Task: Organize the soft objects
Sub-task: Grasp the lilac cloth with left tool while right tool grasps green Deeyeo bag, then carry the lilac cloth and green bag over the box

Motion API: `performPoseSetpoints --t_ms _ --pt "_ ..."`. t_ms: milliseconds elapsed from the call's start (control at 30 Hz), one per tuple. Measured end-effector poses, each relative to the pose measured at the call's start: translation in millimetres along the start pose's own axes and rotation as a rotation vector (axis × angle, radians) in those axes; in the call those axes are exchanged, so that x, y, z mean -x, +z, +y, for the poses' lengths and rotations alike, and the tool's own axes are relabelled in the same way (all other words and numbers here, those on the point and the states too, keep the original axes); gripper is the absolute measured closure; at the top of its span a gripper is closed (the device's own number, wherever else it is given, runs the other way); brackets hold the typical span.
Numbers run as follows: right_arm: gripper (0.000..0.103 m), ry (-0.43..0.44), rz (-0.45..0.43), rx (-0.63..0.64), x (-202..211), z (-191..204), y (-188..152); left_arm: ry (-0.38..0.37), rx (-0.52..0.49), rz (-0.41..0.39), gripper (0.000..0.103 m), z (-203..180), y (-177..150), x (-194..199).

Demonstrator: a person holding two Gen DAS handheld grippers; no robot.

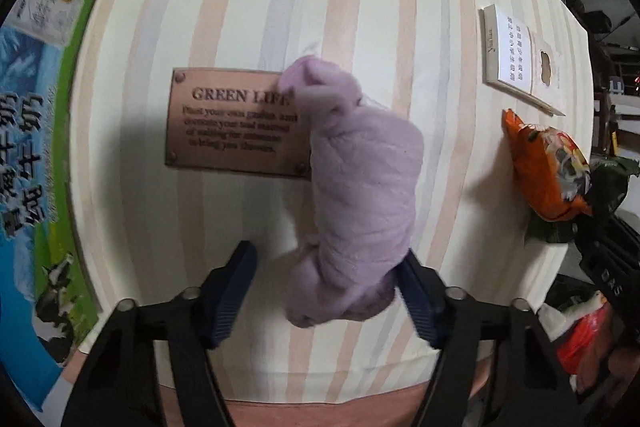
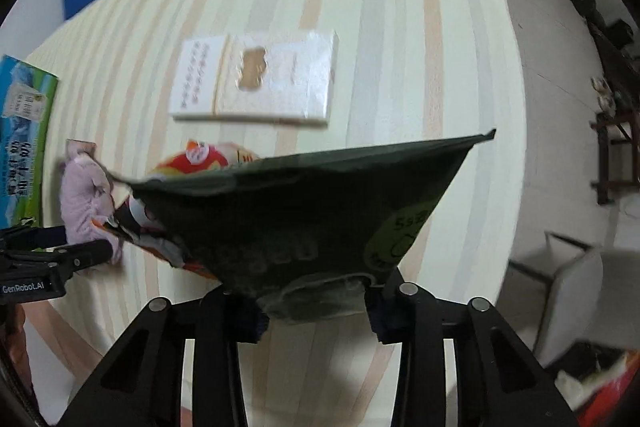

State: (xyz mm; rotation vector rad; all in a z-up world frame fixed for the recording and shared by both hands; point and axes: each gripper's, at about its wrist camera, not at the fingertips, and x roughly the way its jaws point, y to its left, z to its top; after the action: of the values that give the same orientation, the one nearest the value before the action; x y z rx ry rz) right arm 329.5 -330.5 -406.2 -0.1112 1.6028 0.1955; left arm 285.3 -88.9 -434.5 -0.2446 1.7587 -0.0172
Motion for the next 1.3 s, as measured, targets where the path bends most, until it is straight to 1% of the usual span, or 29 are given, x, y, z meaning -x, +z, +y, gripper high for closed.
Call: performPoseSetpoints --t_ms 33,67,100,133,167,200,300,333,433,467,500,533,567,633,733,767,833,867,900,967,1033,1067,1133,1167,1200,1233,1300 --pt "0.065 -0.006 0.037 -0.024 -1 1 -2 0.013 -0.012 -0.007 0.051 -1 -1 2" --pt "0.065 -0.012 0.071 -0.056 -2 0 -4 0.018 -0.019 -0.010 0.060 -1 -2 3" --pt "0.065 -0.013 0.105 -0.092 -3 -1 -6 0.018 -0.026 -0.010 0.064 -2 -2 3" --pt "0.065 -0.009 0.150 -0.129 -6 1 -10 0.018 -0.033 -0.011 0.066 -2 -3 4" --pt "0.066 0.007 0.168 -0.137 -5 3 -15 0.025 -0.037 -0.014 0.069 -2 -2 5" --pt "0.066 0.018 0.172 -0.135 -2 5 -20 0.040 -0.053 -0.024 0.071 -3 -6 7" --pt "0.066 0.025 0.210 -0.129 -1 14 -39 0.081 -0.094 -0.044 0.072 -12 -22 8" --pt "0.066 0.028 0.234 -0.136 -4 16 -48 0.091 -0.115 -0.044 0.071 -13 -30 8" --pt "0.065 -0.003 0.282 -0.145 -17 18 -68 0.091 -0.123 -0.051 0.069 -8 -41 4" --pt "0.065 0.003 0.295 -0.159 -25 17 -72 0.082 -0.117 -0.043 0.067 -6 -41 2" --pt "0.062 0.008 0.303 -0.164 -32 19 -73 0.053 -0.093 -0.025 0.063 0 -42 0" --pt "0.054 0.016 0.300 -0.177 -38 18 -75 0.028 -0.075 -0.015 0.061 4 -41 -1" --pt "0.042 0.017 0.286 -0.185 -40 25 -83 -0.013 -0.049 -0.013 0.058 10 -39 0" --pt "0.032 0.029 0.243 -0.197 -37 24 -82 -0.068 -0.003 -0.003 0.056 19 -35 3" --pt "0.031 0.068 0.223 -0.233 -34 21 -81 -0.126 0.041 0.000 0.056 31 -33 11" --pt "0.031 0.072 0.221 -0.237 -35 13 -82 -0.135 0.047 -0.004 0.055 34 -33 14" --pt "0.031 0.071 0.219 -0.237 -37 11 -83 -0.143 0.059 -0.018 0.049 36 -31 20" --pt "0.031 0.070 0.216 -0.240 -38 11 -83 -0.144 0.060 -0.021 0.046 37 -25 24" --pt "0.031 0.074 0.210 -0.246 -42 6 -88 -0.145 0.060 -0.025 0.045 36 -24 25" --pt "0.031 0.081 0.210 -0.254 -47 -4 -80 -0.139 0.066 -0.026 0.045 35 -16 26" --pt "0.032 0.097 0.195 -0.272 -48 -11 -75 -0.125 0.064 -0.020 0.045 24 -6 19" --pt "0.032 0.099 0.191 -0.284 -50 -13 -77 -0.113 0.060 -0.019 0.045 20 -10 9" --pt "0.033 0.099 0.176 -0.317 -55 -22 -79 -0.078 0.043 -0.026 0.045 13 -6 4" --pt "0.041 0.090 0.166 -0.323 -54 -24 -79 -0.060 0.033 -0.041 0.048 10 -5 4" --pt "0.048 0.069 0.155 -0.320 -53 -24 -79 -0.046 0.019 -0.056 0.063 8 -5 5" --pt "0.062 0.061 0.142 -0.319 -51 -25 -79 -0.026 -0.014 -0.071 0.070 2 -5 5" --pt "0.065 0.056 0.147 -0.330 -50 -25 -81 0.010 -0.050 -0.085 0.070 -7 -9 5"
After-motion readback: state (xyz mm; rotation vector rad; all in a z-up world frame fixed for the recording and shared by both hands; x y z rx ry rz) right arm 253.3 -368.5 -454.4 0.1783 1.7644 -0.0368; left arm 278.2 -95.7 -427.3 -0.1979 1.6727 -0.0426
